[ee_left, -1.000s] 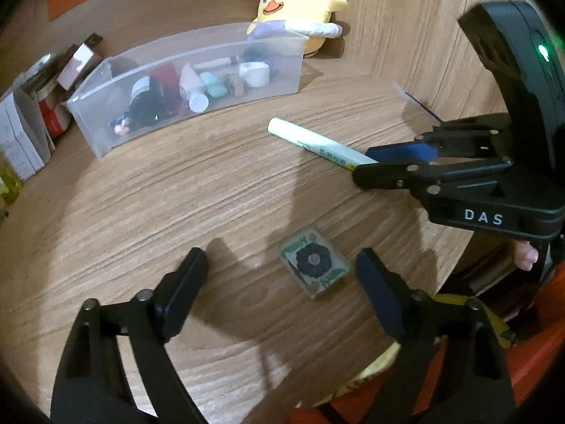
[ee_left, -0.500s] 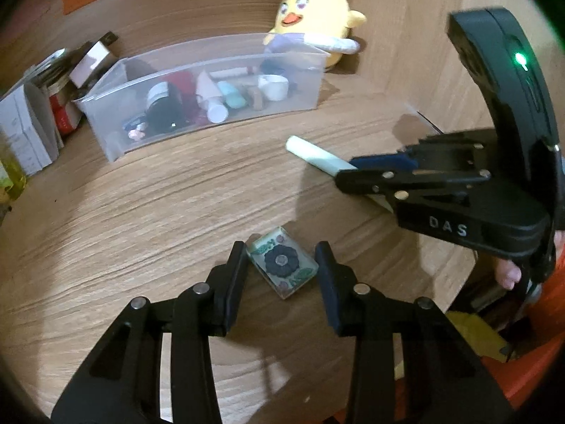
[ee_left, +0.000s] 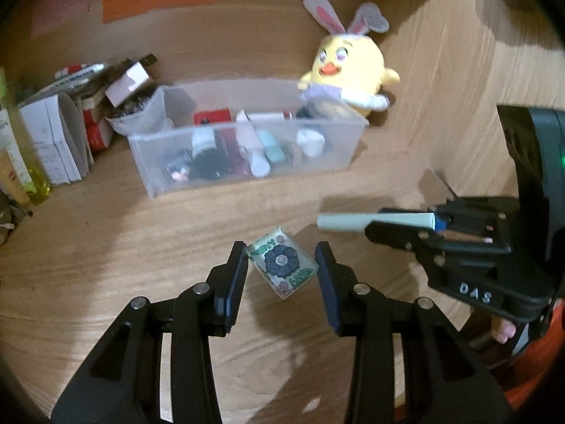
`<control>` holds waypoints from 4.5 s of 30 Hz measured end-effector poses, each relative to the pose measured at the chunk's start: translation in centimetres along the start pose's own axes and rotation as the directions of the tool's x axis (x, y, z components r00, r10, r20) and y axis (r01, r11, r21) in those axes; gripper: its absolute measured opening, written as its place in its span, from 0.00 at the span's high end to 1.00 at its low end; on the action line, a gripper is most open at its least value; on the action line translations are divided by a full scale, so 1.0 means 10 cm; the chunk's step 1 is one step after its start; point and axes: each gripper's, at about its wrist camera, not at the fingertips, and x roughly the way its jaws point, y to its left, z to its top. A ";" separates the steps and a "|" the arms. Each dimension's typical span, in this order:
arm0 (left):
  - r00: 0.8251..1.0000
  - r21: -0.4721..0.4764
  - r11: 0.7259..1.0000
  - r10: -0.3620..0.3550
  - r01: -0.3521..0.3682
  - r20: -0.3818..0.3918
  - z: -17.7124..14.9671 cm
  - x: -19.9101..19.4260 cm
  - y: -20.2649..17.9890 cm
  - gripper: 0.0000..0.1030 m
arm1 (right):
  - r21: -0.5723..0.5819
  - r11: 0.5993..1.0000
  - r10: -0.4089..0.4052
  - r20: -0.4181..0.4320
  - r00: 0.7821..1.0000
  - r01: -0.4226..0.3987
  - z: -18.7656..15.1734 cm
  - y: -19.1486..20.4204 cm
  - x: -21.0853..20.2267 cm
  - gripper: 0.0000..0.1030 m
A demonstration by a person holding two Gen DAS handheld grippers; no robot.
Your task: Organize objects
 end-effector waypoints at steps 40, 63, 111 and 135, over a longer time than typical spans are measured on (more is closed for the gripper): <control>0.968 -0.058 0.993 0.118 -0.108 0.224 0.85 -0.33 0.33 0.62 | 0.067 0.998 -0.004 0.306 0.952 -0.017 0.81 -0.18 -0.56 0.86; 0.980 -0.108 0.985 0.149 -0.135 0.129 1.27 0.38 0.70 0.62 | 0.092 0.993 -0.092 0.260 0.961 0.070 1.20 -0.45 -0.11 0.86; 0.992 -0.145 0.985 0.106 -0.095 0.070 1.25 0.63 0.97 0.45 | -0.083 0.985 -0.146 0.040 0.988 0.149 1.46 -0.12 0.73 0.59; 0.969 -0.041 0.987 0.159 -0.154 0.189 1.02 0.01 0.57 0.07 | -0.055 0.990 -0.113 0.234 0.966 0.129 1.12 -0.02 -0.12 0.21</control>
